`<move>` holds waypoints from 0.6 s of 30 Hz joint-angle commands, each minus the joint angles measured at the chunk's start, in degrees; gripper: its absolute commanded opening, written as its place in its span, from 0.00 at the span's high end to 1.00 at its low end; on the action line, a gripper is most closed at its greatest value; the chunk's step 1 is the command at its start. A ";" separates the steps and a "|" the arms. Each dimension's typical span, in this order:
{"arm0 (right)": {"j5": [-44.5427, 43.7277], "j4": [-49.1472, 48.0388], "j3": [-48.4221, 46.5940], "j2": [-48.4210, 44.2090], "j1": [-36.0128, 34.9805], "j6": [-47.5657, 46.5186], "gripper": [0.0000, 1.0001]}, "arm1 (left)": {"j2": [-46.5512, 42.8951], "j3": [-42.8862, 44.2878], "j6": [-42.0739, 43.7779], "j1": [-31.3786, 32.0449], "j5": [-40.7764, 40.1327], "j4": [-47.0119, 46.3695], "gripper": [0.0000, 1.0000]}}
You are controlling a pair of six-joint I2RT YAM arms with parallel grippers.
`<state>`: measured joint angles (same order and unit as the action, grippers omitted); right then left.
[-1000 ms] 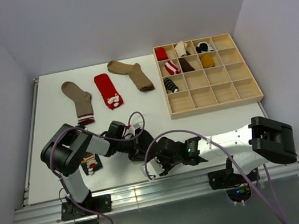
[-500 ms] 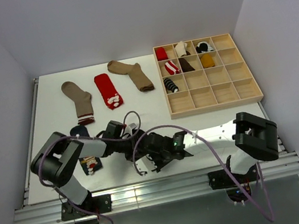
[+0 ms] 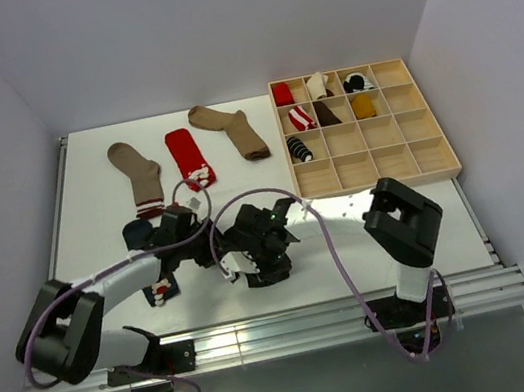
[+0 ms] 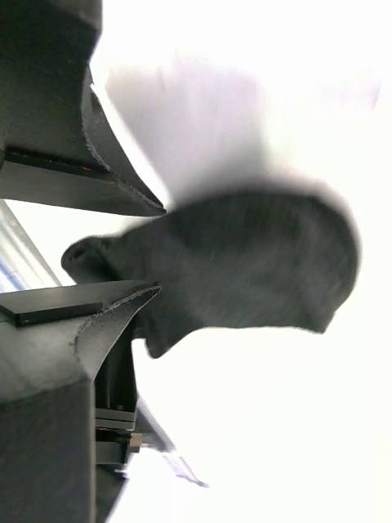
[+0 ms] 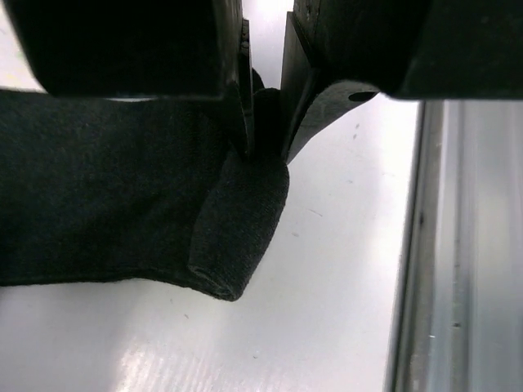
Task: Roll the socks
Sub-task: Roll the sock at the center of the board.
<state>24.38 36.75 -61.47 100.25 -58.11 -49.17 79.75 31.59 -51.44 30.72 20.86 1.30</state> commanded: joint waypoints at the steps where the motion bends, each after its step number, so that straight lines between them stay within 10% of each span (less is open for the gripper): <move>1: 6.36 13.51 -2.85 6.09 1.94 -0.75 0.82 | -6.87 -3.29 -2.87 -3.11 -8.80 1.25 0.57; 18: 20.79 45.42 -36.52 34.48 15.83 -7.52 0.82 | -47.80 -17.96 -2.96 -1.20 -23.23 -5.60 0.61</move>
<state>46.72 76.51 -95.26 132.05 -43.81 -53.63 38.83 16.97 -53.56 27.68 2.15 -0.36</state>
